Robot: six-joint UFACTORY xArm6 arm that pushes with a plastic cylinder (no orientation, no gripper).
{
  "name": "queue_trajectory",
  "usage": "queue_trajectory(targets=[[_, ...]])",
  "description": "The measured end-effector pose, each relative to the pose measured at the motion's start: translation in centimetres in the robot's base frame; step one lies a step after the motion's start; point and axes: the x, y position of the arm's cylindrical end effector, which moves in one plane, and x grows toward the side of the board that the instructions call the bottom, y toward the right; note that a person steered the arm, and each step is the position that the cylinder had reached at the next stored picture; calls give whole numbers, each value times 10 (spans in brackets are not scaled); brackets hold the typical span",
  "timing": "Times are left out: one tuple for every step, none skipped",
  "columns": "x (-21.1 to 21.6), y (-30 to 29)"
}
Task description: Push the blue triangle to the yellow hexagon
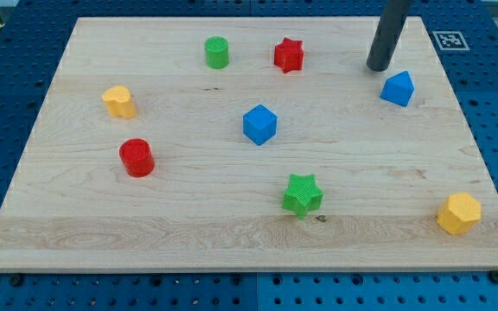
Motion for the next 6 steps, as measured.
queue_trajectory(targets=[[28, 2], [46, 13], [56, 27], [57, 43], [50, 48], [49, 52]])
